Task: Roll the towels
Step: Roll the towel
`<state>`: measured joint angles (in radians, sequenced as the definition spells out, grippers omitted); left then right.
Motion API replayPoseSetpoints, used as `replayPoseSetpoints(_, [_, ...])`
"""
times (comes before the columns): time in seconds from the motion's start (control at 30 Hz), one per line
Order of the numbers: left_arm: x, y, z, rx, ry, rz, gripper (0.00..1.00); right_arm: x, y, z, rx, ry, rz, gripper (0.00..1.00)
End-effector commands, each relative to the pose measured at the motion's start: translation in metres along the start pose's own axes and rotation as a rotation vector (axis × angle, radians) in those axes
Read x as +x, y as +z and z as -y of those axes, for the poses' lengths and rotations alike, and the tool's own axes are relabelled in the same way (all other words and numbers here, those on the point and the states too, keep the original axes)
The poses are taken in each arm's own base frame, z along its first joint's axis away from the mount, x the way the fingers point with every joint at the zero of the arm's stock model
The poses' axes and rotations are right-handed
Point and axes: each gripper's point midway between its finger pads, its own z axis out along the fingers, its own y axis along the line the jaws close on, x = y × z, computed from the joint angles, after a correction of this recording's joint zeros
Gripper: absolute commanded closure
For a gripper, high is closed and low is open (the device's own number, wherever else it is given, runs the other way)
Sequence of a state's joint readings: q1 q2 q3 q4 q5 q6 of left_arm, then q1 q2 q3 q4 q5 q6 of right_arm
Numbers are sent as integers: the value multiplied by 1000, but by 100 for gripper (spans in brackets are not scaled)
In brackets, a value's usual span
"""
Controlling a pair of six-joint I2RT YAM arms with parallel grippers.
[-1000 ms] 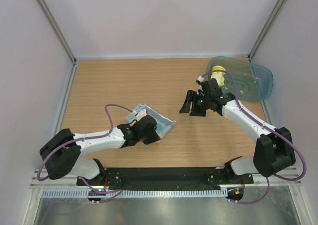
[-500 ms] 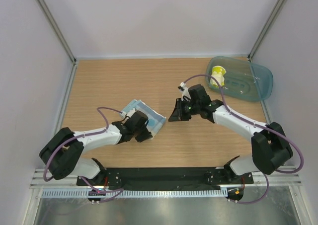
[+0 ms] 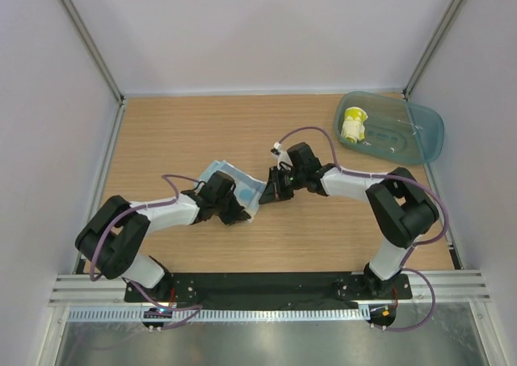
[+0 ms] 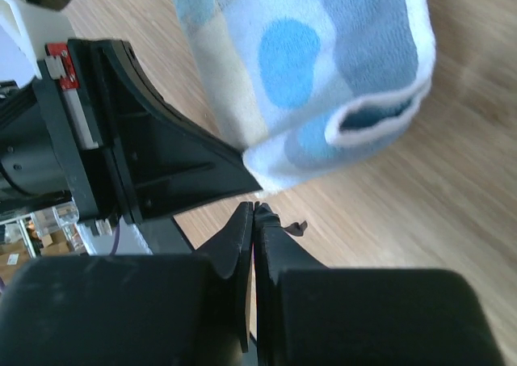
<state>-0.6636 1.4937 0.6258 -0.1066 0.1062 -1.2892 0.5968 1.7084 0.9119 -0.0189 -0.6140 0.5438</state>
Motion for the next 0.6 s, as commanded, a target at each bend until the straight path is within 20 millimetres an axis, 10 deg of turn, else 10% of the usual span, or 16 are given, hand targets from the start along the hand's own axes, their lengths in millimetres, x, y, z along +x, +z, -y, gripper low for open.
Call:
replayPoseSetpoints(0.0, [5, 9, -43, -147, 28, -26, 100, -31, 9, -28, -104, -71, 68, 94])
replayPoseSetpoints(0.57, [8, 5, -46, -140, 19, -58, 100, -67, 50, 50, -170, 81, 174, 96])
